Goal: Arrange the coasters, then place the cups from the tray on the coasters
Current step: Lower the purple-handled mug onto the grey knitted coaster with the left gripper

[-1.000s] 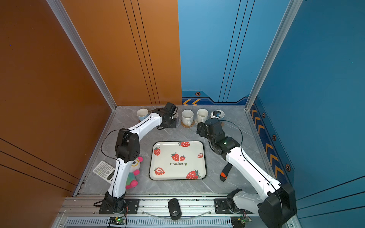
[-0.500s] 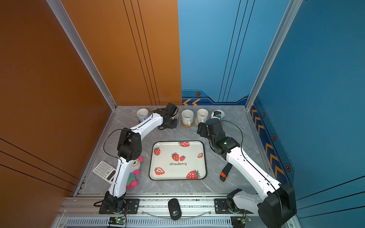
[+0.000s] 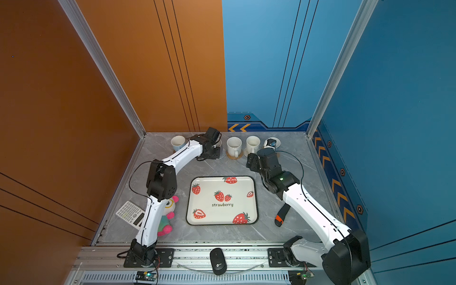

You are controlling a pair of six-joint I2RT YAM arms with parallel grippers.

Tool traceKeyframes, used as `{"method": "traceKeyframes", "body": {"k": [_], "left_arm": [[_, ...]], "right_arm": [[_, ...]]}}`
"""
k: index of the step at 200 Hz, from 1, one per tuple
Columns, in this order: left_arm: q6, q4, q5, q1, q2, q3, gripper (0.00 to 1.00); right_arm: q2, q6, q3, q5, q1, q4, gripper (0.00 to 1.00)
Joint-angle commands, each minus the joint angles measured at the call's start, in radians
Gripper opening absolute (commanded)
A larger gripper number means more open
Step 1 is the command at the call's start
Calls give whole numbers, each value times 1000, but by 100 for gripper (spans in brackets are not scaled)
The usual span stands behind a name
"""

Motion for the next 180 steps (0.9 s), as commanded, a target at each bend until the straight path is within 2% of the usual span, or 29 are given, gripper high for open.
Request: {"method": "traceKeyframes", "body": {"k": [1,167,180], "left_arm": [[-3,16,0,8,17,51,0],[0,4,15,11,37,65,0],[0,4,17,11,40,68,2]], "right_arm": [[-7,-11,-5,-15,-6,-13,86],[-9,-10,-10,-18,-11,-9,86],[-8,-11,-13,-17,-11,-6,86]]}}
